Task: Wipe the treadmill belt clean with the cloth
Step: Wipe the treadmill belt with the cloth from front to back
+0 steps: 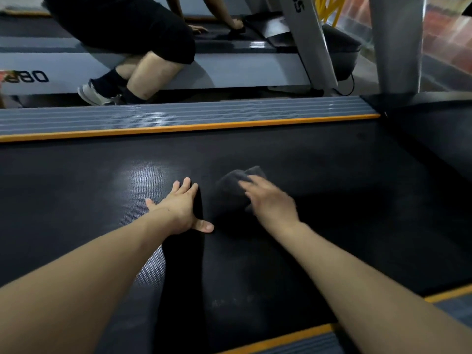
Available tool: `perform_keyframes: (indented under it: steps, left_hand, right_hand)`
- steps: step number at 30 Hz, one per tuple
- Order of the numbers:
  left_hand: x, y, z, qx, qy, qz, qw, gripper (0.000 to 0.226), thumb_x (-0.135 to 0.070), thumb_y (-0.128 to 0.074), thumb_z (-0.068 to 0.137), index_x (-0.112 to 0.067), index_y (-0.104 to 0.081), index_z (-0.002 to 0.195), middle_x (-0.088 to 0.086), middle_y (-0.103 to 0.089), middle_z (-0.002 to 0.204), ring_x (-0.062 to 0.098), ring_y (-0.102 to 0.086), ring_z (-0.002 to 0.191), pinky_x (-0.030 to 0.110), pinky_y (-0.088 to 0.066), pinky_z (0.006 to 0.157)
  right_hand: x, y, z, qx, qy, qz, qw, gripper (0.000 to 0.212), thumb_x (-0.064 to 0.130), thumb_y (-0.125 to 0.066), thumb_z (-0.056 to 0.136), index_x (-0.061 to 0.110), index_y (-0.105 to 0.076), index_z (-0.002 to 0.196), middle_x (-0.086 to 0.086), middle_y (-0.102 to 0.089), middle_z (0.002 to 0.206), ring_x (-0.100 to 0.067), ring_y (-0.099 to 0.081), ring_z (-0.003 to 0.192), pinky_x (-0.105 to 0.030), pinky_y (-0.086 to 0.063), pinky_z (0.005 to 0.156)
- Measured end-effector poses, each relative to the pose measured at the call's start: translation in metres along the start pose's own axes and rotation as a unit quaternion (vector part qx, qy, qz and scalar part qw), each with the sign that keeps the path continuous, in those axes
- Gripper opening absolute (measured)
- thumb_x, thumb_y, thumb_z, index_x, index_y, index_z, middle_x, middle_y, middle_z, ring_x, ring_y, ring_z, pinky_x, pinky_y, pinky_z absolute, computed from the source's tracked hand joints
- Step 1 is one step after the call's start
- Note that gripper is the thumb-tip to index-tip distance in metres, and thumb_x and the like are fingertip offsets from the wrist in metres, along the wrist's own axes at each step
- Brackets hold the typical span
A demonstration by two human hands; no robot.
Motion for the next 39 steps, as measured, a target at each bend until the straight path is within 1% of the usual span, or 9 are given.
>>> perform_keyframes:
  steps: [6, 10, 15, 20, 23, 29, 32, 36, 39]
  left_hand:
    - [-0.003, 0.002, 0.000, 0.003, 0.001, 0.002, 1.000, 0.134, -0.070, -0.084, 0.061, -0.030, -0.004, 0.162, -0.015, 0.017, 0.168, 0.011, 0.017, 0.154, 0.084, -0.006, 0.108]
    - [-0.001, 0.002, 0.001, 0.000, 0.001, 0.008, 1.000, 0.136, -0.072, -0.083, 0.060, -0.030, -0.003, 0.162, -0.015, 0.017, 0.168, 0.011, 0.017, 0.154, 0.084, -0.008, 0.107]
    - [-0.001, 0.002, 0.001, 0.002, -0.001, 0.017, 1.000, 0.136, -0.075, -0.081, 0.060, -0.030, -0.001, 0.162, -0.014, 0.018, 0.168, 0.012, 0.018, 0.154, 0.083, -0.008, 0.108]
    - [-0.002, 0.004, -0.002, -0.003, -0.002, 0.023, 1.000, 0.135, -0.074, -0.081, 0.061, -0.030, -0.004, 0.162, -0.014, 0.017, 0.168, 0.013, 0.016, 0.155, 0.083, -0.010, 0.108]
    - [-0.003, 0.004, 0.002, -0.001, -0.004, 0.035, 0.999, 0.134, -0.076, -0.081, 0.060, -0.031, -0.005, 0.161, -0.015, 0.015, 0.168, 0.013, 0.015, 0.155, 0.084, -0.013, 0.107]
    - [-0.003, 0.004, -0.007, -0.028, -0.004, 0.049, 0.998, 0.127, -0.079, -0.075, 0.065, -0.029, -0.008, 0.161, -0.012, 0.012, 0.169, 0.016, 0.013, 0.156, 0.082, -0.017, 0.108]
    - [0.001, -0.004, -0.020, -0.054, 0.001, 0.031, 0.998, 0.111, -0.078, -0.068, 0.073, -0.034, -0.015, 0.160, -0.008, 0.006, 0.170, 0.021, 0.013, 0.156, 0.081, -0.013, 0.110]
    - [-0.004, 0.000, -0.043, -0.098, -0.016, 0.070, 0.993, 0.084, -0.074, -0.059, 0.083, -0.033, -0.036, 0.152, -0.001, -0.013, 0.168, 0.029, -0.001, 0.156, 0.068, -0.016, 0.118]
    - [-0.001, -0.009, -0.060, -0.041, -0.018, 0.059, 0.997, 0.107, -0.081, -0.065, 0.073, -0.035, -0.021, 0.158, -0.004, -0.006, 0.169, 0.026, -0.006, 0.155, 0.062, -0.024, 0.118]
  right_hand:
    - [-0.074, 0.034, -0.018, -0.024, -0.257, -0.044, 0.965, 0.043, 0.040, -0.038, 0.104, 0.028, -0.047, 0.144, 0.003, -0.036, 0.156, -0.020, -0.036, 0.141, -0.034, -0.034, 0.109]
    - [0.021, -0.002, -0.010, -0.034, -0.137, -0.047, 0.989, 0.044, 0.036, -0.050, 0.097, 0.014, -0.057, 0.135, -0.013, -0.052, 0.141, -0.035, -0.050, 0.127, -0.043, -0.043, 0.106]
    - [0.024, -0.007, -0.025, 0.045, 0.015, -0.015, 0.999, 0.047, 0.039, -0.050, 0.098, 0.032, -0.045, 0.145, 0.001, -0.038, 0.156, -0.020, -0.035, 0.143, -0.034, -0.032, 0.117]
    - [-0.100, 0.039, -0.039, 0.006, -0.207, -0.062, 0.976, 0.047, 0.038, -0.040, 0.103, 0.028, -0.040, 0.149, -0.002, -0.030, 0.160, -0.021, -0.028, 0.146, -0.033, -0.029, 0.115]
    - [-0.083, 0.042, -0.037, 0.005, -0.265, -0.093, 0.960, 0.052, 0.038, -0.039, 0.102, 0.022, -0.035, 0.151, -0.004, -0.025, 0.160, -0.026, -0.024, 0.145, -0.038, -0.028, 0.115]
    - [0.063, -0.019, -0.032, 0.066, -0.039, -0.052, 0.996, 0.061, 0.035, -0.045, 0.094, 0.020, -0.033, 0.152, -0.009, -0.023, 0.161, -0.030, -0.021, 0.147, -0.043, -0.021, 0.120]
    - [0.058, -0.011, -0.040, 0.097, 0.040, -0.009, 0.994, 0.058, 0.035, -0.047, 0.096, 0.031, -0.032, 0.151, -0.001, -0.023, 0.161, -0.022, -0.022, 0.149, -0.039, -0.024, 0.121]
    - [-0.039, 0.023, -0.043, 0.068, -0.110, -0.032, 0.991, 0.054, 0.039, -0.045, 0.099, 0.036, -0.030, 0.151, 0.002, -0.020, 0.163, -0.020, -0.023, 0.148, -0.034, -0.028, 0.118]
    - [-0.059, 0.028, -0.050, 0.087, -0.212, -0.080, 0.970, 0.058, 0.044, -0.036, 0.101, 0.032, -0.017, 0.155, -0.002, -0.006, 0.164, -0.024, -0.012, 0.150, -0.040, -0.027, 0.119]
Point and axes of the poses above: each hand's wrist, its own z-axis towards the middle knuckle, its own y-axis out of the back of the hand, x = y × z, the point moved 6 cm from there along z, towards the middle knuckle
